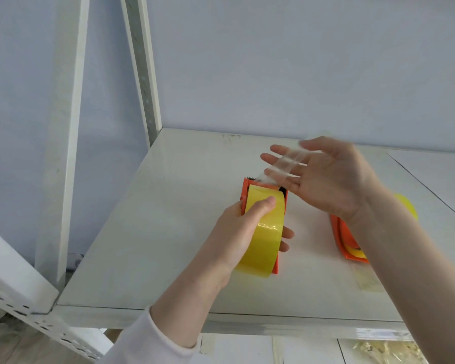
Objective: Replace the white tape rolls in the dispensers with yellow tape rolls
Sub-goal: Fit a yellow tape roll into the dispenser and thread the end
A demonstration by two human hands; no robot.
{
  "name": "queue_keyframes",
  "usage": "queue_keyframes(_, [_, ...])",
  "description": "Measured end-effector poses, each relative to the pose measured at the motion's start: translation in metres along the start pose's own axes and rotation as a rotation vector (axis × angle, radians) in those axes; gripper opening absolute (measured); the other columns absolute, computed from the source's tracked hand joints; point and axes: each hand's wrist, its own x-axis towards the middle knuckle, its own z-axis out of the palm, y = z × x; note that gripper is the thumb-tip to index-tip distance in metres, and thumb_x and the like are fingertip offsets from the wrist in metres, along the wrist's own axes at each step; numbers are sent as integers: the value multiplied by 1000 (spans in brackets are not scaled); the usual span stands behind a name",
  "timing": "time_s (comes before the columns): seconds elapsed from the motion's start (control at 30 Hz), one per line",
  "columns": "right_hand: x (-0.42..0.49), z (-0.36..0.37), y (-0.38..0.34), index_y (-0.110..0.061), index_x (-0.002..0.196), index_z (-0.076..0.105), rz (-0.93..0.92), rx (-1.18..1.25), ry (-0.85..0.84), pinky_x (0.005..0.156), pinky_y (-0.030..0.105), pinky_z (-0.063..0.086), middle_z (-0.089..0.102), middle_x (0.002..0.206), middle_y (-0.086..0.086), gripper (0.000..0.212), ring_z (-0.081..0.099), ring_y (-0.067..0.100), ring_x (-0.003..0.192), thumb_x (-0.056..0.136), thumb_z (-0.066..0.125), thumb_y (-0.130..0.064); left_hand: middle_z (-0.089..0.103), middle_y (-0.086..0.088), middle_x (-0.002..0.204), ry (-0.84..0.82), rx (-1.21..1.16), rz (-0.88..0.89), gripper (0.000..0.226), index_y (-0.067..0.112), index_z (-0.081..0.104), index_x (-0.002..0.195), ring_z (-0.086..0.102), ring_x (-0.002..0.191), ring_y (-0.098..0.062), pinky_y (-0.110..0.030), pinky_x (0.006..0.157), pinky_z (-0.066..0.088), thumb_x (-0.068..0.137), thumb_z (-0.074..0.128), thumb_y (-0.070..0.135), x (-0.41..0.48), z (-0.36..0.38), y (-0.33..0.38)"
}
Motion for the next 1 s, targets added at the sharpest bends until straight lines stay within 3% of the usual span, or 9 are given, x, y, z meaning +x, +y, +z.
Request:
queue_keyframes(0.07, [5, 3, 9, -1, 90, 66, -78, -316, 52, 89, 28, 53, 69, 100, 13, 17, 68, 19, 94, 82, 60, -16, 74, 1, 65, -10, -3, -18, 33, 12, 64, 99, 69, 57, -14, -27, 60, 55, 89, 48, 40, 0, 0, 1])
queue_keyframes(0.13, [10, 4, 18, -6, 88, 69, -130, -625, 98, 87, 23, 53, 69, 102, 8, 15, 67, 14, 94, 83, 63, -19, 75, 1, 68, -29, 3, -49, 34, 12, 64, 102, 70, 59, -14, -28, 63, 56, 89, 48, 40, 0, -2, 3])
queue_keyframes(0.2, [13, 4, 21, -13, 88, 71, -170, -736, 178, 88, 24, 51, 72, 93, 1, 12, 63, 13, 92, 84, 63, -21, 76, -1, 76, -98, -23, -111, 40, 13, 62, 110, 71, 66, -16, -31, 70, 57, 86, 50, 42, 2, -6, 9])
queue_keyframes(0.27, [12, 6, 22, -17, 83, 71, -205, -715, 208, 75, 18, 51, 72, 72, -9, 8, 61, 6, 76, 83, 65, -22, 76, -7, 83, -187, -83, -180, 49, 17, 60, 116, 72, 71, -19, -34, 76, 56, 82, 49, 51, 7, -12, 17])
queue_keyframes(0.33, [12, 9, 25, -18, 79, 71, -244, -722, 227, 59, 9, 49, 69, 55, -14, 5, 60, -3, 59, 81, 67, -21, 76, -8, 79, -210, -107, -205, 49, 19, 62, 112, 72, 67, -19, -31, 71, 57, 85, 45, 55, 11, -14, 22])
queue_keyframes(0.47, [14, 12, 26, -18, 74, 69, -313, -709, 280, 52, 9, 46, 69, 60, -11, 8, 56, -3, 51, 81, 67, -20, 74, -2, 66, -115, -95, -184, 36, 14, 64, 100, 70, 57, -15, -26, 61, 56, 89, 45, 43, 8, -11, 17])
queue_keyframes(0.6, [13, 11, 25, -8, 79, 70, -334, -667, 352, 43, 8, 38, 63, 63, -2, 12, 50, -5, 39, 83, 65, -18, 72, 1, 60, -37, -106, -25, 27, 10, 60, 102, 68, 52, -11, -20, 50, 54, 91, 42, 27, -4, -8, 3])
queue_keyframes(0.8, [11, 9, 34, -16, 79, 68, -381, -740, 404, 49, 6, 38, 65, 70, -2, 11, 56, -2, 57, 85, 62, -22, 68, 2, 51, 183, -73, 116, 33, 10, 62, 93, 64, 44, -13, -22, 44, 51, 85, 55, 42, -6, -1, -6])
queue_keyframes(1.0, [0, 3, 50, -14, 72, 63, -515, -756, 472, 64, 16, 41, 60, 69, -8, 9, 54, 2, 65, 79, 68, -16, 66, 4, 49, 246, -96, 250, 18, 11, 62, 89, 63, 42, -7, -16, 40, 46, 87, 54, 27, -15, 5, -7])
